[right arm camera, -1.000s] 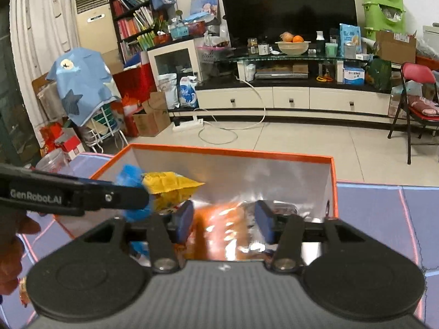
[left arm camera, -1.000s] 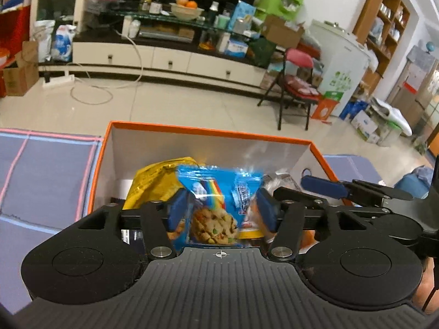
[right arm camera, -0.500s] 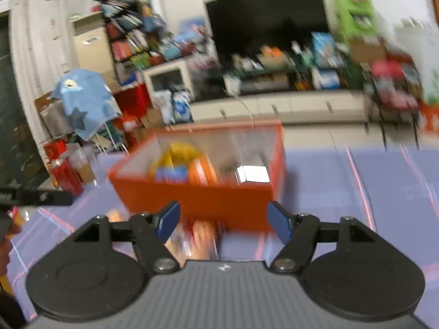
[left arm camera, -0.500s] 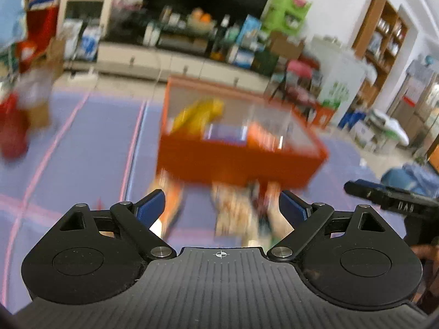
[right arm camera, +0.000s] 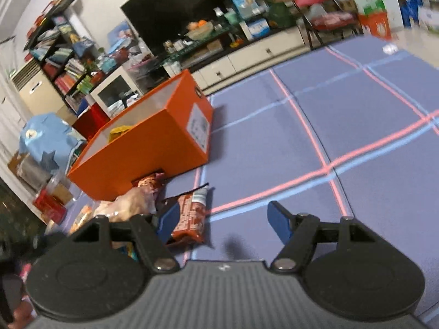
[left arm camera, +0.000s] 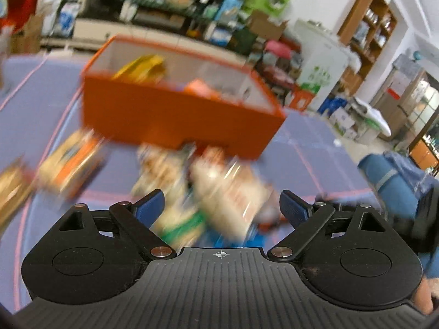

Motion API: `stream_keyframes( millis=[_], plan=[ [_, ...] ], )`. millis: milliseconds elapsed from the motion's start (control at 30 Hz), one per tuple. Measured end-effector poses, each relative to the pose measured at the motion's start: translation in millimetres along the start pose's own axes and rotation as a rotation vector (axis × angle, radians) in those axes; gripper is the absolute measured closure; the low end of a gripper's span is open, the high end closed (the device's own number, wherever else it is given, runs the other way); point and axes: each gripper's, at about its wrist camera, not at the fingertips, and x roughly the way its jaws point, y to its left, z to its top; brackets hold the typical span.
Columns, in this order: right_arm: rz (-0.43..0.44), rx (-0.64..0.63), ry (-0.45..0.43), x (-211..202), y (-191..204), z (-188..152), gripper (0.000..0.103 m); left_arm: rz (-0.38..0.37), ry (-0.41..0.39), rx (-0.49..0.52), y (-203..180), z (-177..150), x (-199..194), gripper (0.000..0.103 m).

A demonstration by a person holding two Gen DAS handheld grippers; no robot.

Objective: Organize snacks
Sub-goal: 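Move both grippers back over the remaining snacks on the table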

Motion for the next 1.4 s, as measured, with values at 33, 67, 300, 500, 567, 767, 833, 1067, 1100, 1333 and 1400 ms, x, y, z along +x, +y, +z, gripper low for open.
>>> stream_keyframes(
  millis=[33, 67, 300, 500, 567, 767, 833, 1067, 1100, 1333, 1400],
  plan=[
    [0.005, -0.004, -0.003, -2, -3, 1, 0.03, 0.019, -0.005, 0.026, -7, 7, 9, 0.036],
    [0.006, -0.011, -0.005, -4, -3, 1, 0.03, 0.063, 0.006, 0.065, -13, 10, 21, 0.042],
    [0.022, -0.036, -0.016, -7, 0, 4, 0.03, 0.163, 0.102, 0.134, -15, -7, 38, 0.049],
    [0.026, -0.075, 0.013, 2, 15, 0, 0.03, 0.142, 0.179, 0.222, -21, -43, 22, 0.056],
    [0.034, -0.086, 0.019, 3, 18, -2, 0.03, 0.192, 0.164, 0.314, -31, -62, 12, 0.059],
    [0.039, -0.095, 0.01, 5, 23, -1, 0.03, 0.02, 0.197, 0.252, -32, -90, -28, 0.059],
    [0.05, -0.078, -0.005, 5, 23, 0, 0.03, 0.004, 0.164, 0.204, -25, -90, -41, 0.055],
    [0.115, -0.156, 0.032, 22, 59, -6, 0.03, 0.057, 0.122, 0.097, -5, -81, -54, 0.045],
    [0.118, -0.175, 0.044, 23, 61, -8, 0.03, 0.056, 0.115, 0.103, -4, -79, -56, 0.045],
    [0.058, -0.115, 0.03, 12, 30, -7, 0.03, -0.093, 0.086, 0.165, -24, -65, -61, 0.042],
    [0.054, -0.069, 0.025, 9, 19, -4, 0.03, -0.039, 0.078, 0.211, -33, -66, -59, 0.043]
  ],
)
